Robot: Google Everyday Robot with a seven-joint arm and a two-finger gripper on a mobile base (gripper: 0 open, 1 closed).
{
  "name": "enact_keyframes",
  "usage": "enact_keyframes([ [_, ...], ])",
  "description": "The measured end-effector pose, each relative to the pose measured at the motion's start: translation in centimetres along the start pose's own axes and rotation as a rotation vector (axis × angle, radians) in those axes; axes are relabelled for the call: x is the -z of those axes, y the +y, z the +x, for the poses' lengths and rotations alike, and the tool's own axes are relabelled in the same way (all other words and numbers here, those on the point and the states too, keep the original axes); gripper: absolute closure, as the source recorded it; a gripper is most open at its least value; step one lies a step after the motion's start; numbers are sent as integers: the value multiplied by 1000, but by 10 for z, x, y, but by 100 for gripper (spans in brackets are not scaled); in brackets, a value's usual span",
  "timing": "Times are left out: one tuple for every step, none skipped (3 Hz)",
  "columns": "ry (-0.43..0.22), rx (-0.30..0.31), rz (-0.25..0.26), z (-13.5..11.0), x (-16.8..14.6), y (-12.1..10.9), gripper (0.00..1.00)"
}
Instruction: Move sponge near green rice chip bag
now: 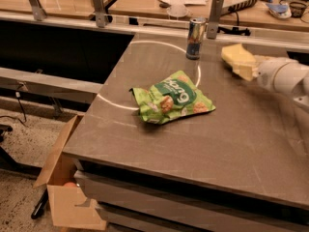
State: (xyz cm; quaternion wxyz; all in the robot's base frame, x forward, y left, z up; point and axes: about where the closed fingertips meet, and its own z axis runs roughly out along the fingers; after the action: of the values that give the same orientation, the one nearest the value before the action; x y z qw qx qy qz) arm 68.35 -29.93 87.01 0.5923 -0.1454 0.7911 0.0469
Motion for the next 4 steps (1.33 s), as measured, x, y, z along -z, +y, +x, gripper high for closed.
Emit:
enact_keyframes([
  [37, 80, -123, -12, 52, 13, 100],
  [103, 125, -257, 1, 82, 45, 100],
  [161, 152, -427, 17, 107, 93, 100],
  [209, 179, -549, 31, 125, 138, 74],
])
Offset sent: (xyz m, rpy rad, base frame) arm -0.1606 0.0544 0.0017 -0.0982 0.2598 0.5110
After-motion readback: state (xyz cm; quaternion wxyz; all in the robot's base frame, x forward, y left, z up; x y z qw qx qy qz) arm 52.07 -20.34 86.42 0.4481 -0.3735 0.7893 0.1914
